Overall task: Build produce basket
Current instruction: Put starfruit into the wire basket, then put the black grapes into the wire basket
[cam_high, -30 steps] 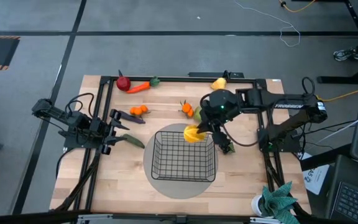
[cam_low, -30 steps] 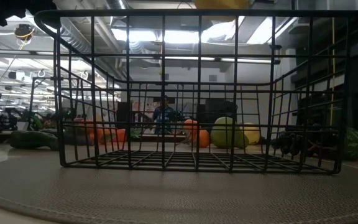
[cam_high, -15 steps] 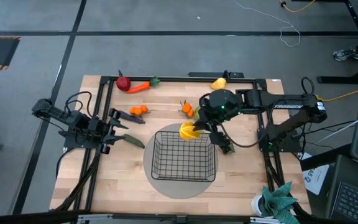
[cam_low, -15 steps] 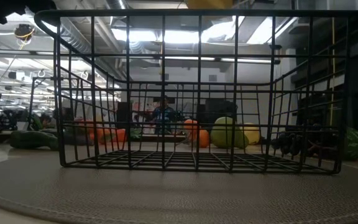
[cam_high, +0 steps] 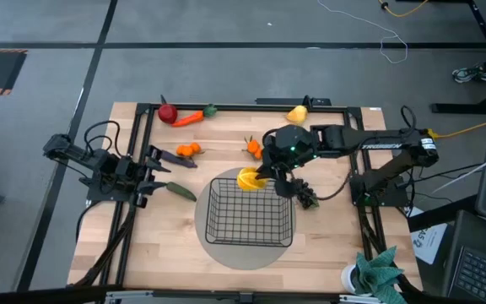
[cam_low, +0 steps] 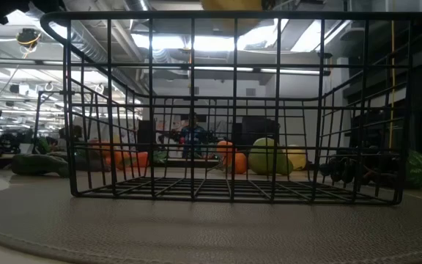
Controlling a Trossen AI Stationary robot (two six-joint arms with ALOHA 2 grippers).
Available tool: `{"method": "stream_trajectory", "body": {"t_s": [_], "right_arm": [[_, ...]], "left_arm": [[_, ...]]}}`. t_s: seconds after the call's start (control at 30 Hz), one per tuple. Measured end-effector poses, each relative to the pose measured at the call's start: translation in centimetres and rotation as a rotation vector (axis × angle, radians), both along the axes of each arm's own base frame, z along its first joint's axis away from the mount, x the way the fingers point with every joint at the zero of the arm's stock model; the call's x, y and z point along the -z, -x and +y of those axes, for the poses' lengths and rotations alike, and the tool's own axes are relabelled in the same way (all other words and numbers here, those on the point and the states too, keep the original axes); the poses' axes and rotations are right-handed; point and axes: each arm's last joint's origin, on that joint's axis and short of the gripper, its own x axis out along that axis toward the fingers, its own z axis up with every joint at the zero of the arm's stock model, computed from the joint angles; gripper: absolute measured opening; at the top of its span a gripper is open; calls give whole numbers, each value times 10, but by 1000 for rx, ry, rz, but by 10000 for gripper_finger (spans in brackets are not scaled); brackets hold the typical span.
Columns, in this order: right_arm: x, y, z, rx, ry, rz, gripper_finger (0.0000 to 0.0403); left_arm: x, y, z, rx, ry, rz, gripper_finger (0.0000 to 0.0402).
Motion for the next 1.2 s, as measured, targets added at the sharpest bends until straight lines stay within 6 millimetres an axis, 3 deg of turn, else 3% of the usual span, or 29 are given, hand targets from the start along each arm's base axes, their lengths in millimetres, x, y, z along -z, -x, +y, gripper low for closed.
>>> {"method": "stream_trajectory", "body": {"t_s": [0.23, 0.53, 0.8, 0.93, 1.2], "right_arm": [[34, -14, 1, 17, -39, 114, 44], [37, -17, 2, -23, -76, 115, 114], [35, -16, 5, -82, -136, 118, 121], [21, -12, 1, -69, -134, 151, 122], [-42, 16, -14, 32, -42, 239, 122]], "left_arm": [[0, 0, 0, 1, 1, -4, 163], [-1, 1, 0, 1, 4, -10, 163], [-1, 1, 0, 2, 7, -15, 163], [-1, 1, 0, 2, 7, -15, 163], [-4, 3, 1, 2, 21, -48, 163]]}}
